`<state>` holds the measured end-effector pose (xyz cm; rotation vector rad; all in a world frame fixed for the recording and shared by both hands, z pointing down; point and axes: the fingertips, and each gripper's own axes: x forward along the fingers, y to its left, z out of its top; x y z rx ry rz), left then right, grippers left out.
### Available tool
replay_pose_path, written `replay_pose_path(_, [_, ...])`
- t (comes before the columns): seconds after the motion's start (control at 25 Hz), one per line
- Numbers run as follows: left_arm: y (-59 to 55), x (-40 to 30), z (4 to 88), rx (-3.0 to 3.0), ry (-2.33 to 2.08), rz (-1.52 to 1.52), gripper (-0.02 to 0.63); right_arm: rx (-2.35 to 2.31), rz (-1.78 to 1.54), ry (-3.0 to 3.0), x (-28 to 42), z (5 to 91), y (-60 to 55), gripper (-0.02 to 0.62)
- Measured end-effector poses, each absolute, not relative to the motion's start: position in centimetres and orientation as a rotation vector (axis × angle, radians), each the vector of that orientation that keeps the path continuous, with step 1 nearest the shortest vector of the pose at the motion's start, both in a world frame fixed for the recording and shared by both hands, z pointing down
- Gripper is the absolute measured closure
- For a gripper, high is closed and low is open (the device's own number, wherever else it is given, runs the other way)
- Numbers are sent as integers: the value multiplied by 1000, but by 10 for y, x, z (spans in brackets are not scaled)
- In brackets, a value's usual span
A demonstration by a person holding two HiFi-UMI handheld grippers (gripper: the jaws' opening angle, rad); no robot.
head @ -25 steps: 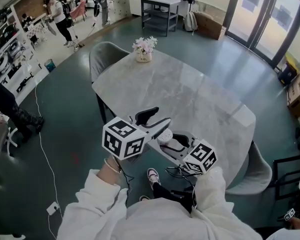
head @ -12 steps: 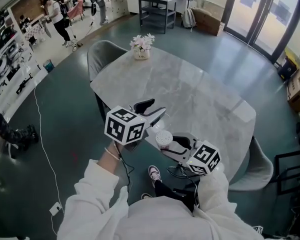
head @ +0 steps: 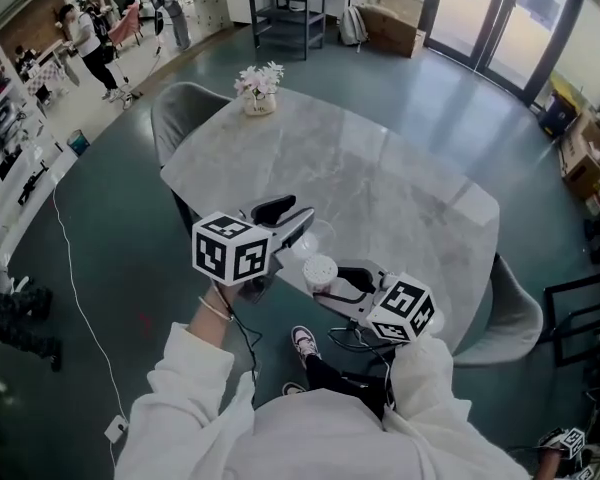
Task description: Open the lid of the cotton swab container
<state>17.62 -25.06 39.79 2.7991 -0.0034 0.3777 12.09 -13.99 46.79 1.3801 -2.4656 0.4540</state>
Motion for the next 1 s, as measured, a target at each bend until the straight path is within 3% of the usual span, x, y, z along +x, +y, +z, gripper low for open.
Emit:
replay_pose_path(0.88, [-266,116,380,2837,-285,165,426,1492,460,-2409,129,462,-158,321])
replay_pose_path(1.0, [-265,107,382,2835,-343,153,450,1534,445,-2409,131,455,-164,321])
